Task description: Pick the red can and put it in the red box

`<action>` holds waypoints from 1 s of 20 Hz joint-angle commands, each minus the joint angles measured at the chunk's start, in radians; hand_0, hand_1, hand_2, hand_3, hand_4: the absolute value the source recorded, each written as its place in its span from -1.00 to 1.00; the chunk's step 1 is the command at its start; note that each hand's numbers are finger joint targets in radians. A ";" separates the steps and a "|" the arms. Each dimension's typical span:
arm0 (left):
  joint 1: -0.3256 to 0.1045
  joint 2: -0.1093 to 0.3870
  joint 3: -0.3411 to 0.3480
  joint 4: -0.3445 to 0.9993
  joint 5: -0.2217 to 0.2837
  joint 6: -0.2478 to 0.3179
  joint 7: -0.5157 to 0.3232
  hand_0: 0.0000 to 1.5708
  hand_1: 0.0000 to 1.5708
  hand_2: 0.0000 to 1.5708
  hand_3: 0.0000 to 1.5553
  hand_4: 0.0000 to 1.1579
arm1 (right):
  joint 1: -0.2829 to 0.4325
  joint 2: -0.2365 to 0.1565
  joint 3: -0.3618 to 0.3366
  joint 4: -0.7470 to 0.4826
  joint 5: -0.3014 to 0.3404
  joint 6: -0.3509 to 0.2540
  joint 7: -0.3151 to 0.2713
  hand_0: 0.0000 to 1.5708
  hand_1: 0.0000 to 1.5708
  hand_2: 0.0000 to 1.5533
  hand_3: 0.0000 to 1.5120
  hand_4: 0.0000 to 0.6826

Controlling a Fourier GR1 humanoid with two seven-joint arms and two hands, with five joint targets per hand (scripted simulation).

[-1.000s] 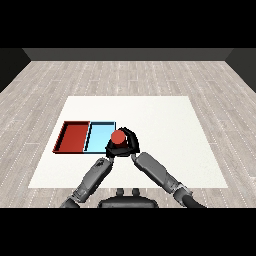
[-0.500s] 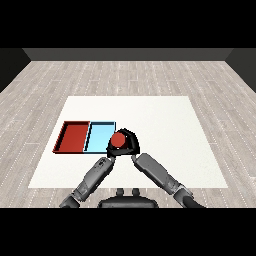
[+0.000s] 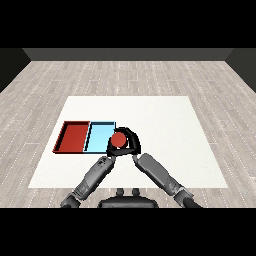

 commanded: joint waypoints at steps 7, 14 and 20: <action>0.034 -0.005 -0.112 -0.061 0.027 0.114 -0.025 1.00 1.00 0.98 0.90 0.95 | 0.036 0.006 -0.004 -0.026 0.062 0.010 0.037 -1.00 -1.00 -1.00 -1.00 -1.00; 0.059 -0.005 0.054 0.019 0.002 -0.063 -0.061 1.00 1.00 1.00 0.94 0.97 | 0.044 -0.038 -0.122 -0.083 0.072 0.044 0.028 -1.00 -1.00 -1.00 -1.00 -1.00; 0.065 -0.004 0.017 -0.027 -0.049 0.050 -0.002 1.00 1.00 1.00 0.90 0.96 | 0.185 -0.116 -0.185 -0.316 0.057 0.079 0.055 -1.00 -1.00 -1.00 -1.00 -1.00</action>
